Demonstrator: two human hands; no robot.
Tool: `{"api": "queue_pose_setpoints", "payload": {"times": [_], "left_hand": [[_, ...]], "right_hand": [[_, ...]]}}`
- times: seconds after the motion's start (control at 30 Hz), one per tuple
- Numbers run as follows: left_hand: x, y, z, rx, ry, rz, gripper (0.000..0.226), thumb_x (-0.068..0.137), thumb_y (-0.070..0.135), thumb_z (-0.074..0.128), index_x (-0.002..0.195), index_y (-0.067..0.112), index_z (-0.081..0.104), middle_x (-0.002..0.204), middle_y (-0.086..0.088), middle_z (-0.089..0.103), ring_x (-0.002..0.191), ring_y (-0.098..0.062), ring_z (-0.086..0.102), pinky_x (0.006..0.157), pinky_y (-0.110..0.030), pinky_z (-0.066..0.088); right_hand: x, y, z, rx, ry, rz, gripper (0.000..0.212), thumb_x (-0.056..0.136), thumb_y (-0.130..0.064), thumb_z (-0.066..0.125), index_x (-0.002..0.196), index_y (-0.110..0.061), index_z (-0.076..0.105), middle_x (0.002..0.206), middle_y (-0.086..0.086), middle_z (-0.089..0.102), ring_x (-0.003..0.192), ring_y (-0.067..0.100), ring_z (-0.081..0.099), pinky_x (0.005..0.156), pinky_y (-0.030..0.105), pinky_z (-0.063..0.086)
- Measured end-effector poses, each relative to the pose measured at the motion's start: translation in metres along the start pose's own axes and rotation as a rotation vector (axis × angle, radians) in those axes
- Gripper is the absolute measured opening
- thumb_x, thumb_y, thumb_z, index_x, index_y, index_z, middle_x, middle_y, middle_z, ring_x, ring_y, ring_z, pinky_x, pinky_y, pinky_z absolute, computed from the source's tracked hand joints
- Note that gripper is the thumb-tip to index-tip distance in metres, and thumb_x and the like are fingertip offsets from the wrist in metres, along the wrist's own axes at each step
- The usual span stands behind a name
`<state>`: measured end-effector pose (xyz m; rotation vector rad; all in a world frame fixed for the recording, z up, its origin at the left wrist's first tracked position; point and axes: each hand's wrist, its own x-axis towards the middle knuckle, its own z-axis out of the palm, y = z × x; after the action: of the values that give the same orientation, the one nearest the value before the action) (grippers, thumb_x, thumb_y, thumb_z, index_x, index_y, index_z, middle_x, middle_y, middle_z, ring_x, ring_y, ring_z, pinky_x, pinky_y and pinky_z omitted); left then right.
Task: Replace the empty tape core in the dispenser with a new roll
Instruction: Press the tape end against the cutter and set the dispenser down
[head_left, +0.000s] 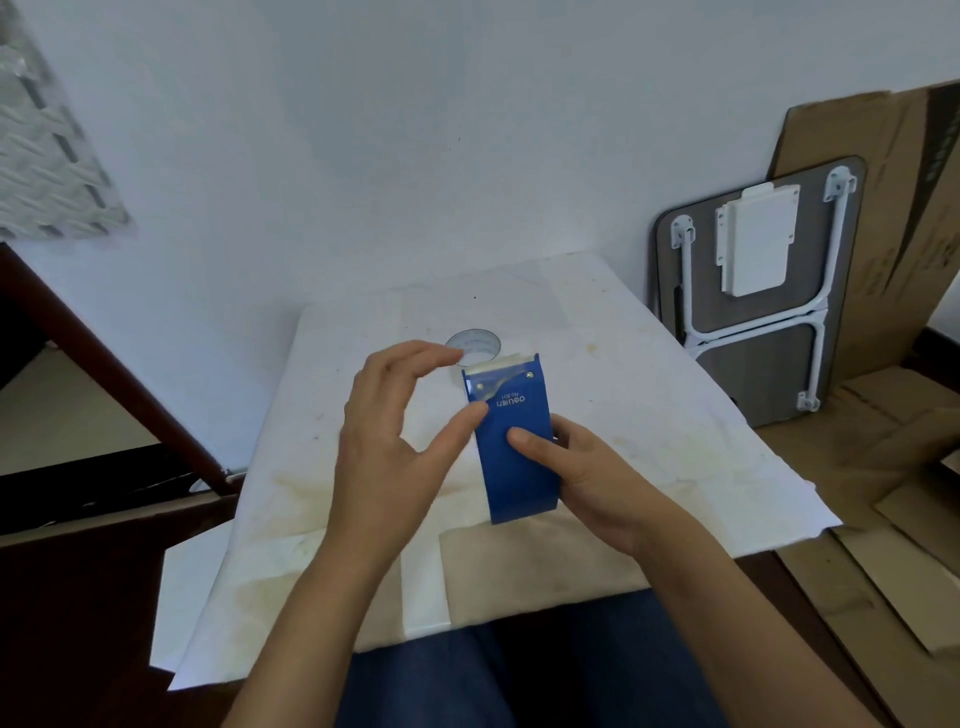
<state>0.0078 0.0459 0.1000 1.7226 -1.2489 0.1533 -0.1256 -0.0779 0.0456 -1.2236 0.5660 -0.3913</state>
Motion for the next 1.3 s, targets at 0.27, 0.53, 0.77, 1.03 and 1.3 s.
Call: {"api": "queue_pose_setpoints", "payload": {"times": [0.27, 0.53, 0.77, 1.03, 1.3], "left_hand": [[0.004, -0.008, 0.018, 0.416, 0.104, 0.197, 0.019, 0.087, 0.033, 0.070, 0.103, 0.023, 0.073, 0.105, 0.004, 0.069, 0.101, -0.012, 0.055, 0.090, -0.033, 0.030], [0.007, -0.008, 0.013, 0.531, 0.236, 0.247, 0.007, 0.091, 0.026, 0.071, 0.093, 0.023, 0.077, 0.093, 0.004, 0.073, 0.091, -0.019, 0.064, 0.091, -0.039, 0.033], [0.011, -0.009, 0.010, 0.561, 0.242, 0.264, 0.005, 0.090, 0.024, 0.072, 0.090, 0.024, 0.077, 0.088, 0.006, 0.074, 0.087, -0.021, 0.066, 0.092, -0.040, 0.032], [0.014, -0.003, 0.028, 0.464, 0.199, 0.203, 0.006, 0.088, 0.025, 0.069, 0.085, 0.024, 0.075, 0.086, 0.006, 0.069, 0.087, -0.019, 0.062, 0.092, -0.034, 0.029], [0.019, 0.007, 0.049, 0.210, 0.127, 0.062, 0.006, 0.087, 0.027, 0.067, 0.084, 0.027, 0.071, 0.083, 0.014, 0.064, 0.079, -0.011, 0.062, 0.095, -0.027, 0.024]], "right_hand": [[-0.004, -0.008, 0.008, -0.149, 0.134, -0.026, 0.044, 0.081, -0.042, 0.072, 0.112, -0.014, 0.057, 0.107, 0.004, 0.072, 0.089, 0.012, 0.070, 0.069, 0.021, 0.054], [-0.001, -0.004, 0.009, -0.199, 0.183, -0.036, 0.038, 0.081, -0.033, 0.075, 0.108, -0.020, 0.052, 0.111, 0.000, 0.068, 0.097, 0.016, 0.068, 0.071, 0.023, 0.051], [0.000, 0.000, 0.009, -0.278, 0.267, -0.059, 0.035, 0.081, -0.036, 0.074, 0.104, -0.023, 0.051, 0.108, 0.000, 0.068, 0.096, 0.017, 0.068, 0.073, 0.028, 0.054], [-0.003, -0.011, 0.007, -0.421, 0.388, -0.100, 0.040, 0.083, -0.043, 0.069, 0.111, -0.019, 0.054, 0.103, -0.006, 0.065, 0.087, 0.007, 0.065, 0.062, 0.020, 0.046], [-0.009, -0.017, -0.007, -0.508, 0.505, -0.137, 0.041, 0.082, -0.046, 0.069, 0.110, -0.020, 0.056, 0.102, -0.007, 0.065, 0.085, 0.007, 0.064, 0.060, 0.019, 0.045]]}}
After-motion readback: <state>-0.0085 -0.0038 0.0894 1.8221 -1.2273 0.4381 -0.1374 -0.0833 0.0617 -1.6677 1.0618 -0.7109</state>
